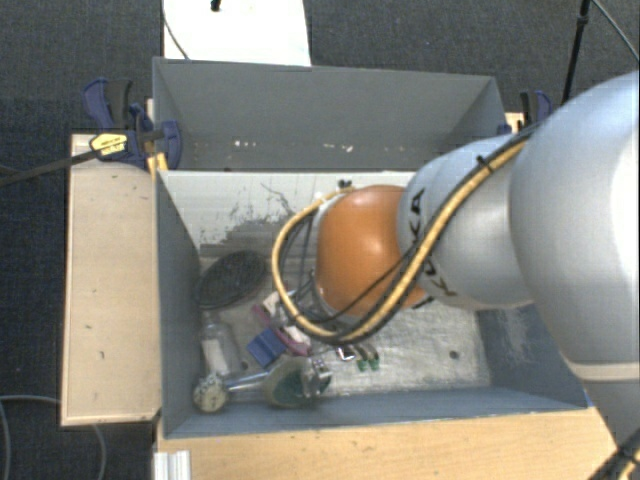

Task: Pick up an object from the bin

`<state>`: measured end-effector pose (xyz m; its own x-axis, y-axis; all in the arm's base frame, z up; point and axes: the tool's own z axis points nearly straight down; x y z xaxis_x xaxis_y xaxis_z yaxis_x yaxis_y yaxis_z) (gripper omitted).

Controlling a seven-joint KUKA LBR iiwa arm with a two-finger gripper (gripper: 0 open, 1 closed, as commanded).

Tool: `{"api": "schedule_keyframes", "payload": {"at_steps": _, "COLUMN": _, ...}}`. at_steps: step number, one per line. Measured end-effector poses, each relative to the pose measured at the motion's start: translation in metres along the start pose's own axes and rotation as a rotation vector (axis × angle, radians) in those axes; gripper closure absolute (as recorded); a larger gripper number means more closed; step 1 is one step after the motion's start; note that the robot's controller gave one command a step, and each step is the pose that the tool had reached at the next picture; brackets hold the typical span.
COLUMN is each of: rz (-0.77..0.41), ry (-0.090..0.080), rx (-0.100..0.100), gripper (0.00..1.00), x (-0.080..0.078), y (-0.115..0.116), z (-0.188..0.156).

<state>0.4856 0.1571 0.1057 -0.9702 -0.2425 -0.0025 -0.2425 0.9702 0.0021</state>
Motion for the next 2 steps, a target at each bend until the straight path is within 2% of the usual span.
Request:
{"api": "schedule_keyframes", "payload": {"at_steps": 1, "rz": 0.007, "ry": 0.002, "rx": 0.002, "gripper": 1.0, "x": 0.0, "y": -0.004, "z": -0.001}}
{"api": "schedule_keyframes", "payload": {"at_steps": 2, "rz": -0.038, "ry": -0.008, "rx": 0.002, "gripper": 1.0, "x": -0.019, "y": 0.0, "z": -0.118}}
